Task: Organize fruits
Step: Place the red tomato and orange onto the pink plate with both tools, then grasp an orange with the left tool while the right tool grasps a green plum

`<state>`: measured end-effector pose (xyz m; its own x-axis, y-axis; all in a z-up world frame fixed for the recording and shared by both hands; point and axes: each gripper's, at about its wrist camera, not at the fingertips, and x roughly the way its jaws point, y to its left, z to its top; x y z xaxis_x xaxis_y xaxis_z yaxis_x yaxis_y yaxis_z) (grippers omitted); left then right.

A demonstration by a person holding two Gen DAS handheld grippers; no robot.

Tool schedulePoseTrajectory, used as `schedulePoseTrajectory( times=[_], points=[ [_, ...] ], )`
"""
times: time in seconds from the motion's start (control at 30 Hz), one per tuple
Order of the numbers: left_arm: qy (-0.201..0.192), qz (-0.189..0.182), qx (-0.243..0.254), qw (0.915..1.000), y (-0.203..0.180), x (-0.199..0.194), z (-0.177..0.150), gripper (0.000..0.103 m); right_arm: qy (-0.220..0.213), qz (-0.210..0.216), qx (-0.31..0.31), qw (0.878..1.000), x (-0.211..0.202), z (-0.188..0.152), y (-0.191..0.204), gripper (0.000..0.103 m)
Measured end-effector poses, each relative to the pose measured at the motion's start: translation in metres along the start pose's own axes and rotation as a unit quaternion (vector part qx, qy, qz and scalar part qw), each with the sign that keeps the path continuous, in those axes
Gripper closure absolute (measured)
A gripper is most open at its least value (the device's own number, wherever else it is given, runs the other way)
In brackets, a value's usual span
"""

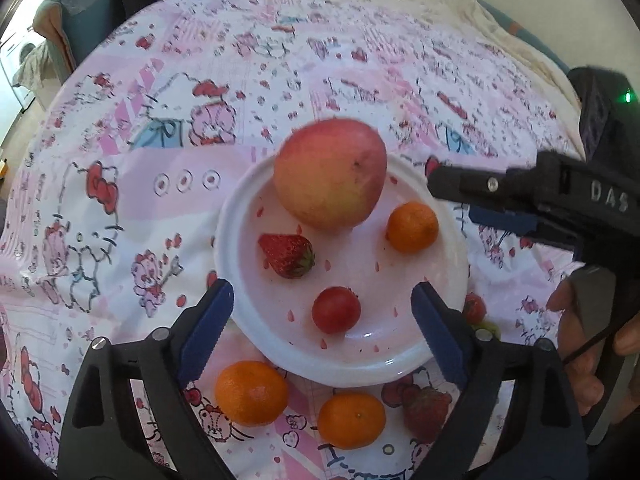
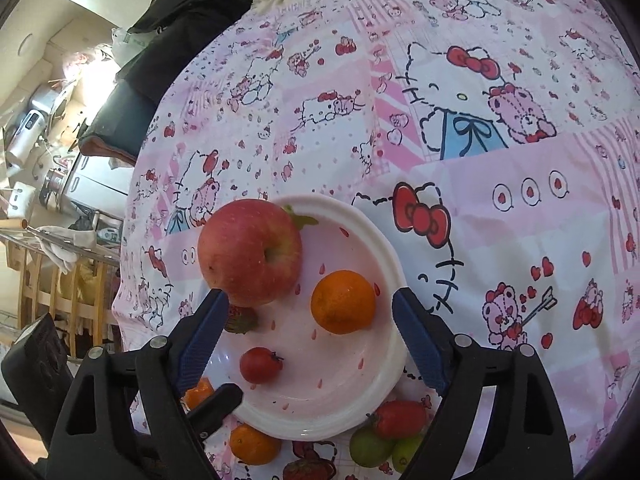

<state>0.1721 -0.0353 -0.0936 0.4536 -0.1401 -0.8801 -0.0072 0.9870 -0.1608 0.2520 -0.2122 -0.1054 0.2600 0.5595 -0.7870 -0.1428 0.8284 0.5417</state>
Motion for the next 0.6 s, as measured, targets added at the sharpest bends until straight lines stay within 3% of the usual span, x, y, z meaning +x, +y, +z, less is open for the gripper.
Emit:
schedulePoseTrajectory(
  times=[0.6],
  points=[
    [-0.048,0.032,-0.045,0.9973,0.049,-0.065,-0.001,0.014,-0.046,-0.024,-0.015,0.999,-0.059,-0.048,0.021,0.017]
  ],
)
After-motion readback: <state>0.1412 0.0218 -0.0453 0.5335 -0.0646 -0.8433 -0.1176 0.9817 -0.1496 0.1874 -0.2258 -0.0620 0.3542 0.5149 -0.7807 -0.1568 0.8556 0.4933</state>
